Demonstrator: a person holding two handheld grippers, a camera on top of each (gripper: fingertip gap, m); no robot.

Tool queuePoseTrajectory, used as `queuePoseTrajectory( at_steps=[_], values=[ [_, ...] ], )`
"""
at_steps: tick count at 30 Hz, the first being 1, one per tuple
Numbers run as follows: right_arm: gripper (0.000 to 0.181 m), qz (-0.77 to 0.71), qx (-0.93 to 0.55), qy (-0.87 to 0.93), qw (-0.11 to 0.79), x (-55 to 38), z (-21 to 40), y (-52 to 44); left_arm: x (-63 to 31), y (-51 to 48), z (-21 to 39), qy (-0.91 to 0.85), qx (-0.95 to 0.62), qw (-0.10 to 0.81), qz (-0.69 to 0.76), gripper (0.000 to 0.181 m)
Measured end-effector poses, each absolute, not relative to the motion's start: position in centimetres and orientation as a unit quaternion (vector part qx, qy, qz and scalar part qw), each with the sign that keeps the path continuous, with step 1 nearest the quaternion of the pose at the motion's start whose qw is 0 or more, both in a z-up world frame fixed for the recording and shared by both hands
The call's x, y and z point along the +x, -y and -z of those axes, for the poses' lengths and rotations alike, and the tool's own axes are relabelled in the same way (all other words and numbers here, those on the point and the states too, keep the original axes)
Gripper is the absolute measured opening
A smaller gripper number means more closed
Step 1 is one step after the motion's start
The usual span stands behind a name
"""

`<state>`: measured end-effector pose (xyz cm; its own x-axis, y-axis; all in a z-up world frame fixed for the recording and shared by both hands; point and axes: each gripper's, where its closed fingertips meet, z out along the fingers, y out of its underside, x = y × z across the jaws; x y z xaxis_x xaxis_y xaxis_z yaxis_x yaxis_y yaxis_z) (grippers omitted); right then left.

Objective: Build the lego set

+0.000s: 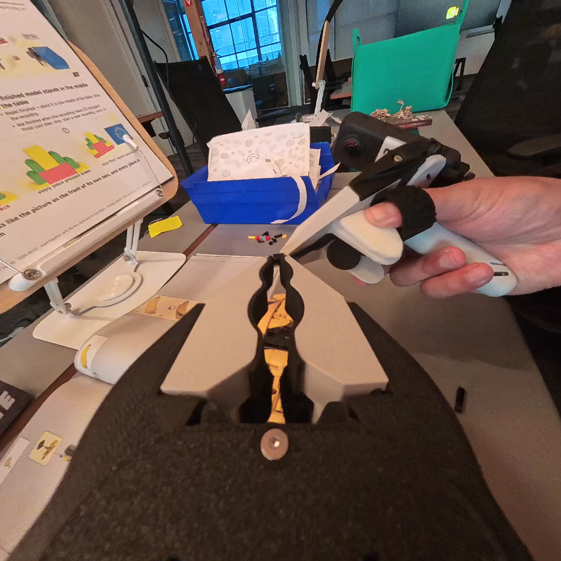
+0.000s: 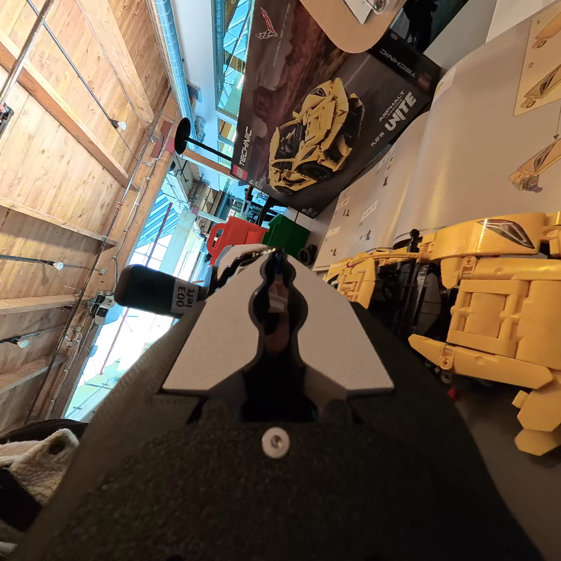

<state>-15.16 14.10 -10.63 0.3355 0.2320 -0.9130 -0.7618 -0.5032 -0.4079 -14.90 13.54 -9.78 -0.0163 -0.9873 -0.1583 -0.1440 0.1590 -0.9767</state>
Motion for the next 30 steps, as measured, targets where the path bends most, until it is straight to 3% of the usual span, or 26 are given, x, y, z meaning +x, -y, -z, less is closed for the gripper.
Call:
queuePoseTrajectory(
  at_steps=[25,30],
  values=[
    [0.005,-0.59,-0.638,-0.194,0.455,-15.9,9.2,-14.3,-15.6,-13.9,8.6,-0.528,-0.489,0.48,0.501,0.003],
    [0.017,-0.595,-0.633,-0.192,0.457,-15.7,9.1,-14.3,-15.7,-13.9,8.3,-0.519,-0.486,0.473,0.52,0.003]
  ],
)
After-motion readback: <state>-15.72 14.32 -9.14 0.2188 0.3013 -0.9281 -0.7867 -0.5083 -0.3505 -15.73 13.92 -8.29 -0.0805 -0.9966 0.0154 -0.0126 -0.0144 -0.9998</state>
